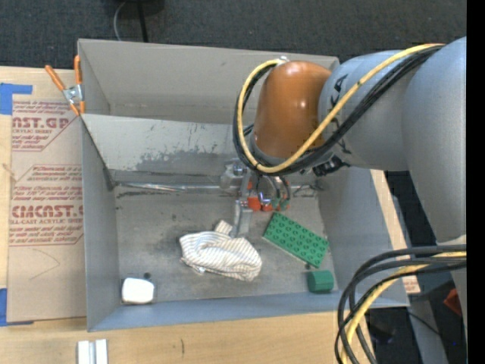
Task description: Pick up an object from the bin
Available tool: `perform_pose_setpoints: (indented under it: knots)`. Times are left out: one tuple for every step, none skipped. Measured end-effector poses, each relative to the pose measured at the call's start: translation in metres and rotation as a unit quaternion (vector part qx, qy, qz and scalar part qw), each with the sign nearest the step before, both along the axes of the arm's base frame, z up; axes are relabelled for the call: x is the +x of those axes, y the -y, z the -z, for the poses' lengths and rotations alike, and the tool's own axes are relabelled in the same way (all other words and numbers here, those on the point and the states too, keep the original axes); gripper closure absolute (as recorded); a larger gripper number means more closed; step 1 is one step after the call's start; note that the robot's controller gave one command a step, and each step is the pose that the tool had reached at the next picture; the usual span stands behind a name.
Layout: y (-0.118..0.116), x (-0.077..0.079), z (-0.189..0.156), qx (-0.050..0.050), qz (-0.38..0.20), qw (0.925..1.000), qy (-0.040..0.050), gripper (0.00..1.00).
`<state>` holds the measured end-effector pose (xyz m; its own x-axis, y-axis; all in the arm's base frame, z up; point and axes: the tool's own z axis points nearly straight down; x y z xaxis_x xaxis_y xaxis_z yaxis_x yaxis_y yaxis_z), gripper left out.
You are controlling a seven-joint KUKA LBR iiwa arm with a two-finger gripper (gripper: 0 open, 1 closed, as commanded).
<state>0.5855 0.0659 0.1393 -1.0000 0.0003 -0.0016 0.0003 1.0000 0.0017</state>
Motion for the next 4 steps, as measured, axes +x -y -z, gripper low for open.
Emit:
perform_pose_setpoints:
  knots:
    - [0.000,0.000,0.000,0.000,0.000,1.0000,0.0000,0.00]
    - [0.008,0.001,0.016,0.000,-0.020,0.9998,0.0016,0.00]
    - [0.001,-0.027,0.061,0.000,-0.016,0.9999,0.0018,0.00]
    - [-0.012,-0.031,0.067,0.001,-0.015,0.9999,0.0030,1.00]
